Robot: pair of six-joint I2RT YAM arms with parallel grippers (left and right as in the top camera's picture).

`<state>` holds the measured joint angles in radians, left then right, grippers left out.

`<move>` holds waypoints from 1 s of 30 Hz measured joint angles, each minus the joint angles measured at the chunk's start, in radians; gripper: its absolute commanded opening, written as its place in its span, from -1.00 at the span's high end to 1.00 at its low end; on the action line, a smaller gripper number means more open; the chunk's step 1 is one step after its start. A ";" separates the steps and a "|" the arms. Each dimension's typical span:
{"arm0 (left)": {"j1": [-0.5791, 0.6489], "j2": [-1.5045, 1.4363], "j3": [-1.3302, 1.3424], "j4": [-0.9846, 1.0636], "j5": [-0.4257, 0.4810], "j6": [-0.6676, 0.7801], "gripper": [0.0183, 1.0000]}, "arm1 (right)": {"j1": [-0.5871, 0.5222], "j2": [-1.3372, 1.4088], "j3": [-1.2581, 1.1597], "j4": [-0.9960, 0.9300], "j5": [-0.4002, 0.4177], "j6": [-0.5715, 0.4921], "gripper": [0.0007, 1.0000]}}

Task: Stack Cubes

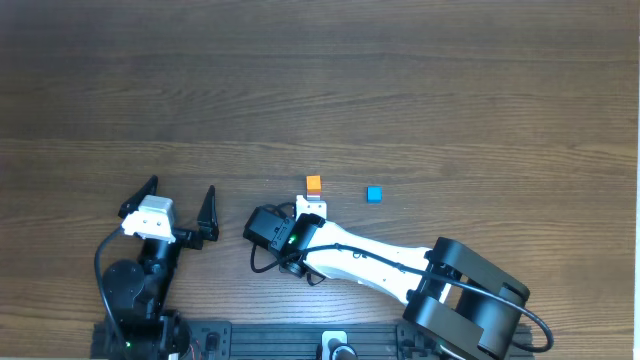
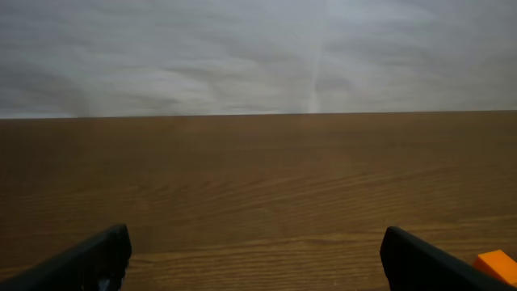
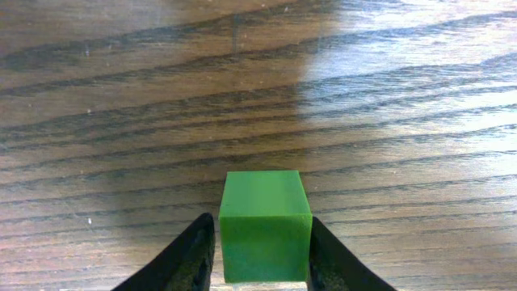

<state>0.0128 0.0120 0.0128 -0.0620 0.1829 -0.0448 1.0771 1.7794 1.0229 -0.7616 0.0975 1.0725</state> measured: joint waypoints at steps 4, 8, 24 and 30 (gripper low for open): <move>0.000 0.000 0.000 0.000 0.000 0.000 -1.00 | 0.000 0.000 0.000 0.000 0.000 0.000 0.43; 0.000 0.000 0.000 0.000 0.000 0.000 -0.99 | 0.000 0.000 0.000 0.001 0.000 0.001 0.49; 0.000 0.000 0.000 0.000 0.000 0.000 -0.99 | -0.003 -0.052 0.087 -0.225 0.047 -0.008 0.54; 0.000 0.000 0.000 0.000 0.000 0.000 -1.00 | -0.020 -0.104 0.340 -0.438 0.119 -0.049 0.54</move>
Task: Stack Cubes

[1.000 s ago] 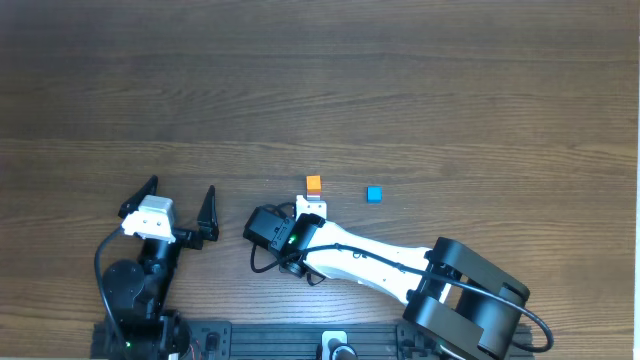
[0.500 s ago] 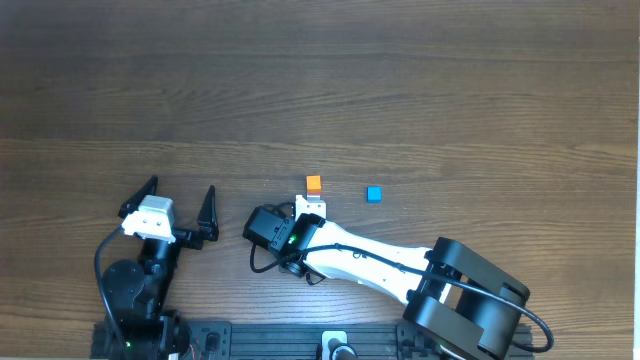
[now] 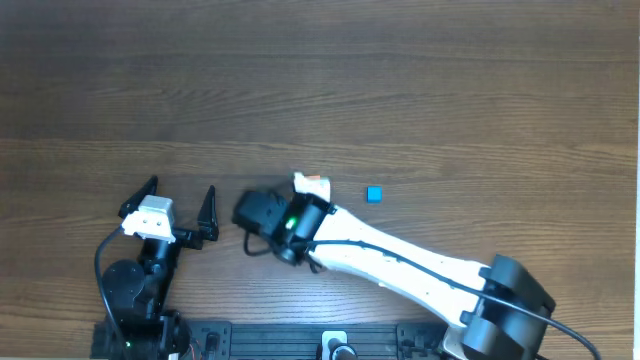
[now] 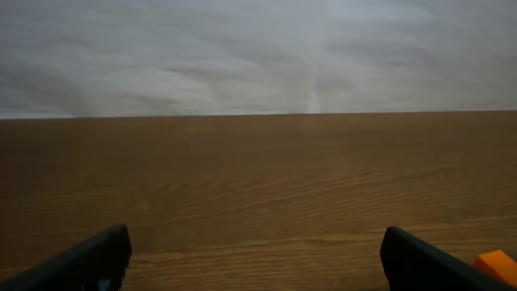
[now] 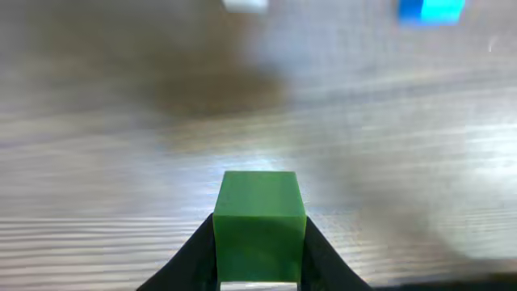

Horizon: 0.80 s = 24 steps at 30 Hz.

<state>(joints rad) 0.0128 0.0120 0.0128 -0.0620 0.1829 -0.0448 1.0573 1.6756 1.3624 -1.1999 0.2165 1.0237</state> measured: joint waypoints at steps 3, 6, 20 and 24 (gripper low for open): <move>0.000 0.000 0.000 0.000 0.000 0.000 -1.00 | -0.051 0.000 0.124 -0.035 0.017 -0.047 0.55; 0.000 0.000 0.000 0.000 0.000 0.000 -1.00 | -0.135 0.006 0.205 -0.046 0.022 -0.100 0.56; 0.000 0.000 0.000 0.000 0.000 0.000 -1.00 | -0.269 0.264 0.255 -0.022 -0.091 -0.247 0.58; 0.000 0.000 0.000 0.000 0.000 0.000 -1.00 | -0.270 0.272 0.255 -0.019 -0.110 -0.253 0.58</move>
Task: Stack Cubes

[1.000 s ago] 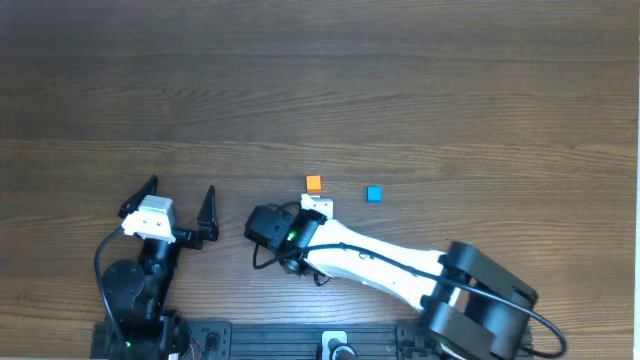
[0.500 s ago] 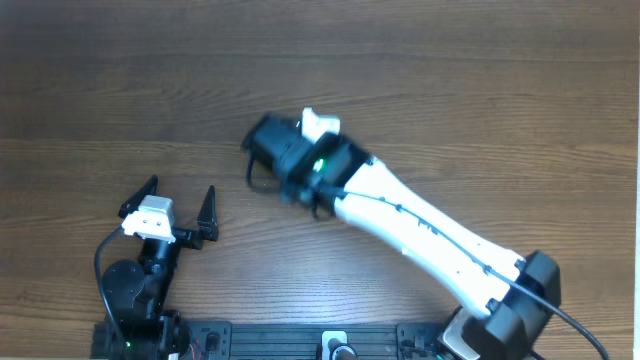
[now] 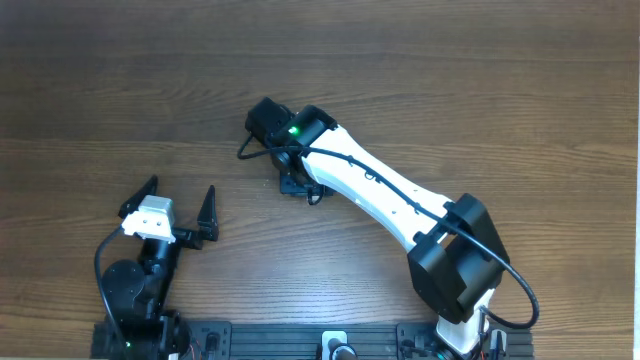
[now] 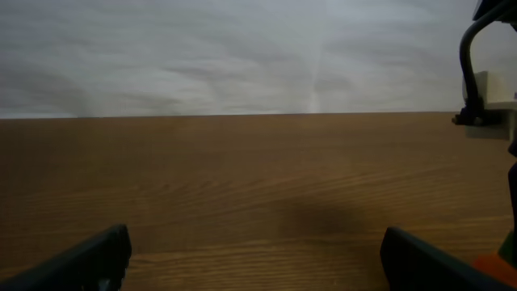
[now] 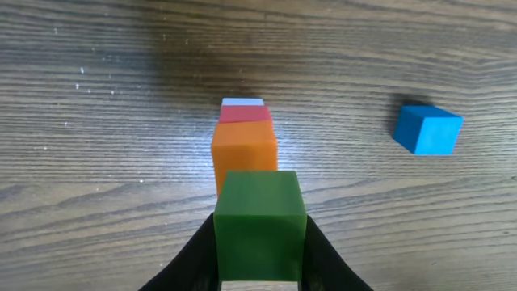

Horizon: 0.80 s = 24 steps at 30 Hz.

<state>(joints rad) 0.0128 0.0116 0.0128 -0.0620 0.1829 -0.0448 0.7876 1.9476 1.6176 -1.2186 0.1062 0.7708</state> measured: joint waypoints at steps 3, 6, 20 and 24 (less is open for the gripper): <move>0.000 0.000 0.000 0.000 0.000 0.000 -0.99 | -0.001 0.000 0.000 0.007 -0.005 -0.009 0.59; 0.000 0.000 0.000 0.000 0.000 0.000 -1.00 | -0.005 0.000 0.000 0.024 -0.023 -0.019 0.59; 0.000 0.000 0.000 0.000 0.000 0.000 -0.99 | -0.034 0.000 0.000 0.038 -0.045 -0.042 0.61; 0.000 0.000 0.000 0.000 0.000 0.000 -1.00 | -0.034 0.000 0.000 0.038 -0.045 -0.042 0.60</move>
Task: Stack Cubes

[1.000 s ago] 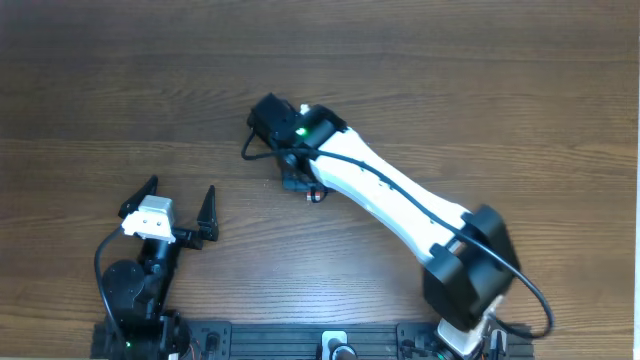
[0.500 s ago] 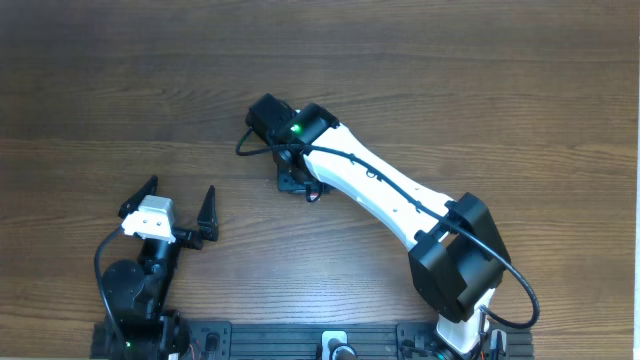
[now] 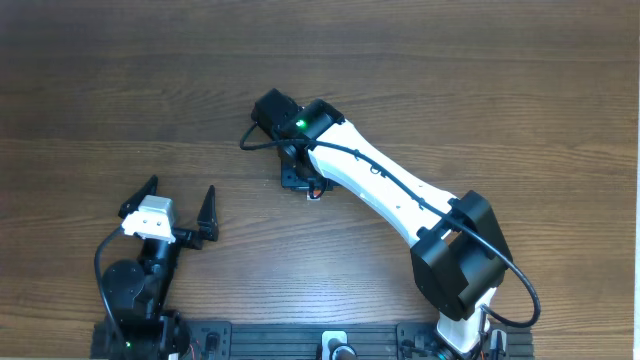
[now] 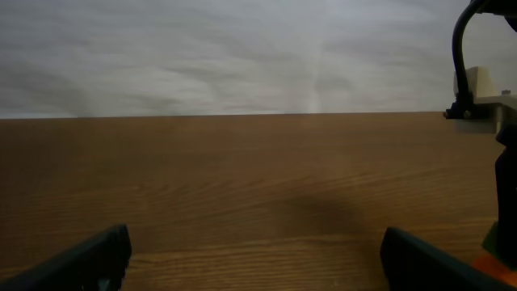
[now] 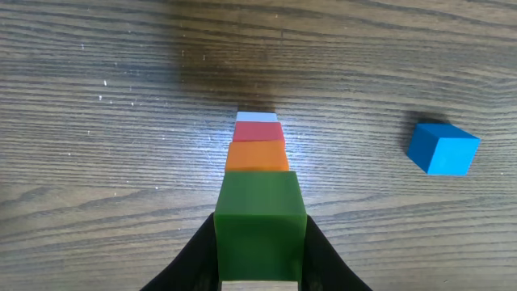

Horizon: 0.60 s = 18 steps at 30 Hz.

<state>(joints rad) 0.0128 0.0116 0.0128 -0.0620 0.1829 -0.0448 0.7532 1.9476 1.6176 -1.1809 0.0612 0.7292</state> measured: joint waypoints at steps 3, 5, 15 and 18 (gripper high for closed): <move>0.000 0.000 0.000 0.000 0.000 0.000 -1.00 | 0.000 0.000 0.000 0.000 0.000 0.000 0.58; 0.000 0.000 0.000 0.000 0.000 0.000 -1.00 | 0.000 0.000 0.000 0.000 0.000 0.000 0.58; 0.000 0.000 0.000 0.000 0.000 0.000 -1.00 | 0.000 0.000 -0.006 0.019 -0.003 0.000 0.57; 0.000 0.000 0.000 0.000 0.000 0.000 -1.00 | 0.000 0.000 -0.008 0.024 -0.003 0.000 0.57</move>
<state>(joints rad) 0.0128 0.0116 0.0128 -0.0620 0.1829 -0.0448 0.7532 1.9476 1.6093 -1.1572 0.0578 0.7292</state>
